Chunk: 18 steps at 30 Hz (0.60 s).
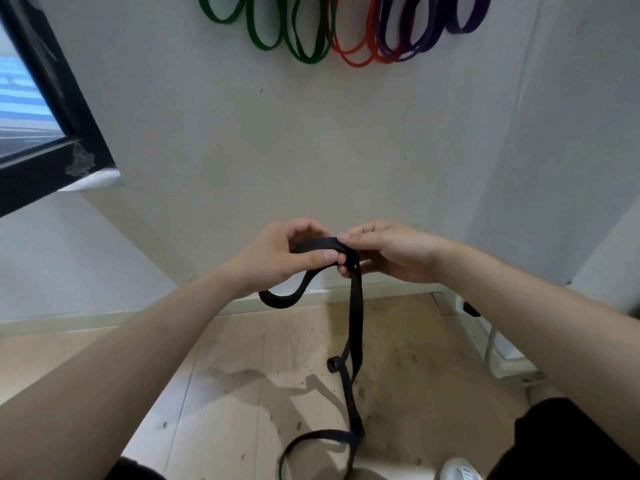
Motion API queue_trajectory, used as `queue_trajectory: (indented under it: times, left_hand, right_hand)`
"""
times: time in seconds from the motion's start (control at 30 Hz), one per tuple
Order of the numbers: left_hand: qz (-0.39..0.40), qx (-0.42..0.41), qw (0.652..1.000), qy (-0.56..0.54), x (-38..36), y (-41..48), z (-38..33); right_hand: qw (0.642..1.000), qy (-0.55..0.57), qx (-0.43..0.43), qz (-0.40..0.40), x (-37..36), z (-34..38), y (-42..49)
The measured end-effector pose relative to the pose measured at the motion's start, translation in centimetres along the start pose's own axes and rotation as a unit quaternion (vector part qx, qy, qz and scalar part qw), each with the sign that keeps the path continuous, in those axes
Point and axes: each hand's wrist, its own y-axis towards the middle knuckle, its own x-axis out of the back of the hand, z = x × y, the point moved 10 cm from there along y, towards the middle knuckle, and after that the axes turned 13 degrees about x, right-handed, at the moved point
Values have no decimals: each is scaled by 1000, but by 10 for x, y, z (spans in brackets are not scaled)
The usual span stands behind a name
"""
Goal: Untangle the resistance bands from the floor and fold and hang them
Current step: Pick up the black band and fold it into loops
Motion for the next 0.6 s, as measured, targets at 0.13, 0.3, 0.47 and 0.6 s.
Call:
queue_trajectory:
  times: [0.13,0.3,0.47,0.6]
  left_hand:
    - [25,17,999,12,-11,1,2]
    - [7,12,999,-43,-10,2,-8]
    - [-30,-4,995,-100,1,2,-19]
    - [-77,-16,991,-113,17,-1,-23]
  right_hand:
    - [1000,14,1,-2,3,0,-4]
    - [999,39,19,-19,6,5,-4]
    - [998,51,24,-3,4,6,-3]
    - [996,83,2,9,0,-6,-3]
